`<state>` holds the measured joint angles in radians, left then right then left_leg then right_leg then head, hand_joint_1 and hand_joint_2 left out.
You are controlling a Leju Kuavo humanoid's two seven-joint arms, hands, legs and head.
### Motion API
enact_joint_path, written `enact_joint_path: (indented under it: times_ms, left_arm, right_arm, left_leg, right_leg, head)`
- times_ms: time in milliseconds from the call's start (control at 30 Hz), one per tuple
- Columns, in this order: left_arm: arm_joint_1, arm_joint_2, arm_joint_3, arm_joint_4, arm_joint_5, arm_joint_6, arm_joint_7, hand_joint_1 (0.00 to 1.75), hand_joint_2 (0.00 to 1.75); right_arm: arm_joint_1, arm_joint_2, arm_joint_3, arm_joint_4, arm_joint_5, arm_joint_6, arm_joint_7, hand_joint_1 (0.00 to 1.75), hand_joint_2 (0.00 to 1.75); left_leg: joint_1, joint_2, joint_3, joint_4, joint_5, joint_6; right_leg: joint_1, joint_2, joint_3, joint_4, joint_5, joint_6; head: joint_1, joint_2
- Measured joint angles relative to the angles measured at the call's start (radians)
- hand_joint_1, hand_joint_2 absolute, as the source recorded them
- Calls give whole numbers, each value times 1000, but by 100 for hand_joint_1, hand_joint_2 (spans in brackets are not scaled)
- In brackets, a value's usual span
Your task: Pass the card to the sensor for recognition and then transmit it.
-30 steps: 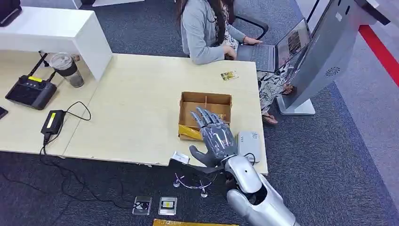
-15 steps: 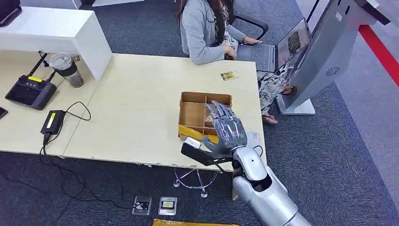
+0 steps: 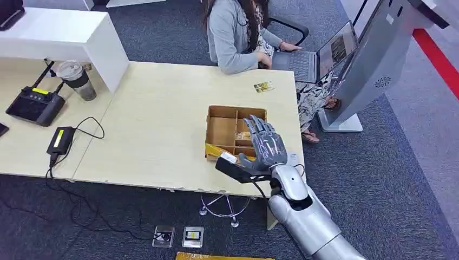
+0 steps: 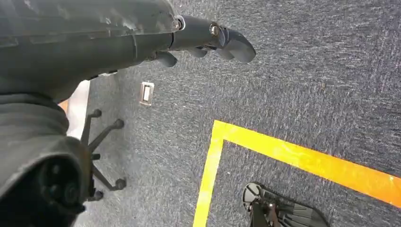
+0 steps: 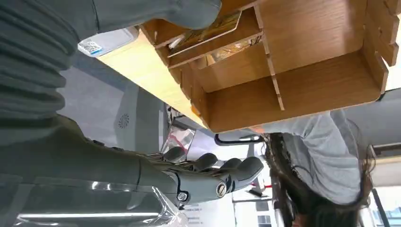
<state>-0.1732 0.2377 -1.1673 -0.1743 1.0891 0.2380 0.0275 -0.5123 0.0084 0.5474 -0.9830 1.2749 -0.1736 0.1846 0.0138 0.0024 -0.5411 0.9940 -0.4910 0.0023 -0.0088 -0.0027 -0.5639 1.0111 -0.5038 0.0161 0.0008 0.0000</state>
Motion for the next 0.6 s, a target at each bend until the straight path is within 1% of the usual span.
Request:
enact_joint_path:
  times_ms: [100, 300, 600]
  left_arm:
    - [0, 0, 0, 0, 2, 5, 0, 0, 0]
    - [0, 0, 0, 0, 8, 7, 0, 0, 0]
    - [1, 0, 0, 0, 12, 7, 0, 0, 0]
  right_arm:
    - [-16, 16, 1, 44, -8, -19, -11, 0, 175]
    - [-41, 36, 2, 115, -19, -31, -20, 0, 175]
    - [-55, 49, 3, 169, -38, -44, -32, 0, 175]
  left_leg:
    - [0, 0, 0, 0, 0, 0]
    - [0, 0, 0, 0, 0, 0]
    - [0, 0, 0, 0, 0, 0]
  right_leg:
    - [0, 0, 0, 0, 0, 0]
    - [0, 0, 0, 0, 0, 0]
    - [0, 0, 0, 0, 0, 0]
  head:
    - [0, 0]
    - [0, 0]
    - [0, 0]
